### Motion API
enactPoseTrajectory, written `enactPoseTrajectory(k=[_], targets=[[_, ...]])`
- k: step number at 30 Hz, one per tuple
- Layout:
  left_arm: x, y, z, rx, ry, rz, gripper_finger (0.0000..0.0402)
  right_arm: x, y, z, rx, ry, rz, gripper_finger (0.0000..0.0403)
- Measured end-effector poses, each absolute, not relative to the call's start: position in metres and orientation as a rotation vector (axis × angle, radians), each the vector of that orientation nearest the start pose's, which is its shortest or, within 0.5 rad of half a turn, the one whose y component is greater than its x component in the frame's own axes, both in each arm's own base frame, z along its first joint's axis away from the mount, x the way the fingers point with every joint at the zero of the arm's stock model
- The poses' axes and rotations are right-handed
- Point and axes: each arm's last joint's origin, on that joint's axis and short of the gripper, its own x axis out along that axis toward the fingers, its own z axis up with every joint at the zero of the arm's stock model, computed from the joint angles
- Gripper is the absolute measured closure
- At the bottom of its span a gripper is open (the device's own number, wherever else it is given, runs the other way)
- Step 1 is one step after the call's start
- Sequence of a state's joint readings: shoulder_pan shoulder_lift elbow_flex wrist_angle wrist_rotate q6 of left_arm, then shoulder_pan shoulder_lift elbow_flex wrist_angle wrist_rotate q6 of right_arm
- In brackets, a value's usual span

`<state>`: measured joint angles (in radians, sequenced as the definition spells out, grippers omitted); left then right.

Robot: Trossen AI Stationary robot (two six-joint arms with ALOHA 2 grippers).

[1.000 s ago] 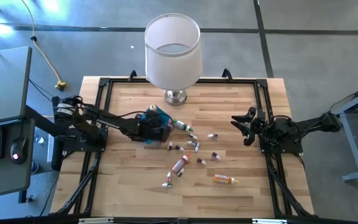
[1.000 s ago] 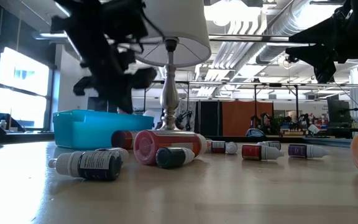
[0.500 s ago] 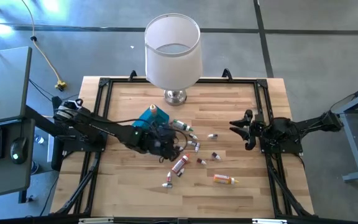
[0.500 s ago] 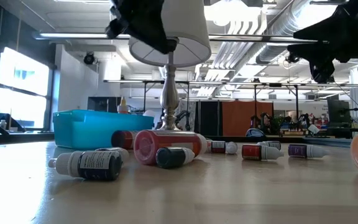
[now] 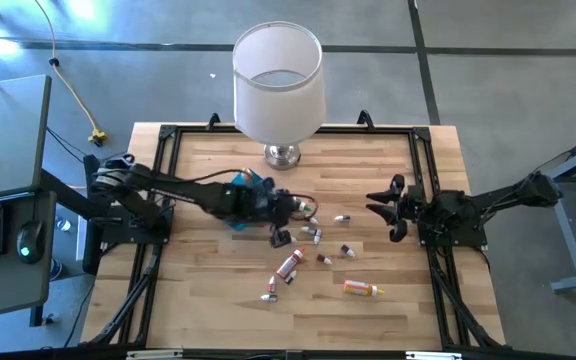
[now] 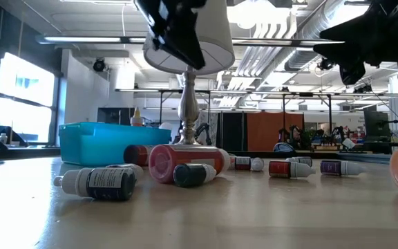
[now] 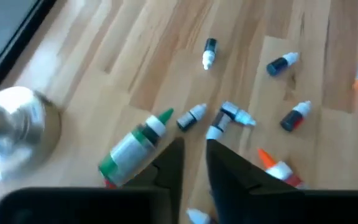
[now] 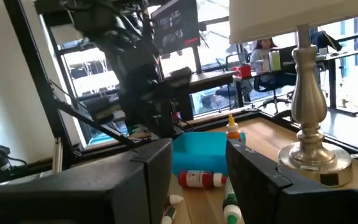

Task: Pick & Place food coloring
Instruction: Put the large green food coloring bottle into the blue bin

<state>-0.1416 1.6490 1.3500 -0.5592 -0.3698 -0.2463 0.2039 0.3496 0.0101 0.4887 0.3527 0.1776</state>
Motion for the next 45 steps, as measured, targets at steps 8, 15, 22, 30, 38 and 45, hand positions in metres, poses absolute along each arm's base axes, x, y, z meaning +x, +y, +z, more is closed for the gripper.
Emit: enactPoseTrajectory(k=[8, 15, 22, 30, 38, 45], targets=[[0.379, -0.004, 0.249, 0.124, 0.897, 0.180, 0.0270, 0.118, 0.014, 0.182, 0.218, -0.147, -0.150, 0.0258], [0.406, 0.018, 0.227, 0.361, 0.994, -0.029, 0.0269, 0.119, 0.014, 0.182, 0.216, -0.152, -0.160, 0.0258], [0.419, 0.035, 0.209, 0.341, 1.027, -0.094, 0.0269, 0.122, 0.013, 0.180, 0.210, -0.133, -0.192, 0.0258], [0.428, 0.041, 0.183, 0.369, 1.058, -0.086, 0.0258, 0.123, 0.013, 0.177, 0.205, -0.108, -0.228, 0.0258], [0.428, 0.042, 0.180, 0.404, 1.083, -0.061, 0.0212, 0.124, 0.013, 0.173, 0.193, -0.074, -0.229, 0.0258], [0.430, 0.043, 0.173, 0.404, 1.096, -0.060, 0.0199, 0.124, 0.013, 0.174, 0.194, -0.076, -0.232, 0.0258]])
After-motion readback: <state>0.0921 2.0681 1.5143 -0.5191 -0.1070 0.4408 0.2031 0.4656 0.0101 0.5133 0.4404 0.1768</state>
